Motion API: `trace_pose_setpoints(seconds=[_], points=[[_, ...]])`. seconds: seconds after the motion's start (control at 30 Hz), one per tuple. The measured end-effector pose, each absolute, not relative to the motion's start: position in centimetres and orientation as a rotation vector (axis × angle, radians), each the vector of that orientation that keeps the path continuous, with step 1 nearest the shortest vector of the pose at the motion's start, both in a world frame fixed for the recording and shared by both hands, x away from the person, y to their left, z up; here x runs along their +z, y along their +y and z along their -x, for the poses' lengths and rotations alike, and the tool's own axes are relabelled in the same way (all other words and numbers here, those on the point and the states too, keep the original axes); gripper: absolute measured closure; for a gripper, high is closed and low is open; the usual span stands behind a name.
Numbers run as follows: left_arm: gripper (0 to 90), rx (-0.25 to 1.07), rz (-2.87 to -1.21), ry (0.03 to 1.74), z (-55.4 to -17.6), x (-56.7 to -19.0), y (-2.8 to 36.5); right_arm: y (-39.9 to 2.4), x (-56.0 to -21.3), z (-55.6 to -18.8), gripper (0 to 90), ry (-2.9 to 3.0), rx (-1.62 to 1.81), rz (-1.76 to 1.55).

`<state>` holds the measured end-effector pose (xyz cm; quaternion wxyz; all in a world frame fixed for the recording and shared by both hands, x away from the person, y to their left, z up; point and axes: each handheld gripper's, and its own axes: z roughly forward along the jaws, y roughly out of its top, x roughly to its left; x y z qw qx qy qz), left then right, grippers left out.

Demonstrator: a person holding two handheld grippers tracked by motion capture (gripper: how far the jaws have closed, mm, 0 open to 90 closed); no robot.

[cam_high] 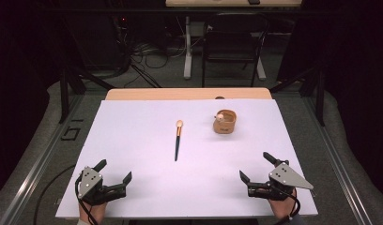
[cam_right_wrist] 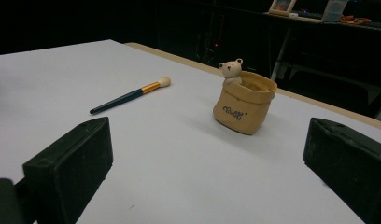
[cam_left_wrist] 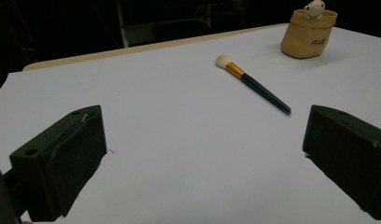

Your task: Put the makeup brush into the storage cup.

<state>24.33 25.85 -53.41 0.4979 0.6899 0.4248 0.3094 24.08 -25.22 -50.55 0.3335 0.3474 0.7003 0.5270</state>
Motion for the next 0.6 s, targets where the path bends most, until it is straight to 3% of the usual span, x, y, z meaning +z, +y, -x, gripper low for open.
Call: trace_pose_setpoints(seconds=[0.6], points=[[0.0, 0.747, -1.713, 1.006, -24.7, -53.5, 24.8, -25.2, -50.6, -24.1, 1.3, 1.838, 1.376, -0.900]])
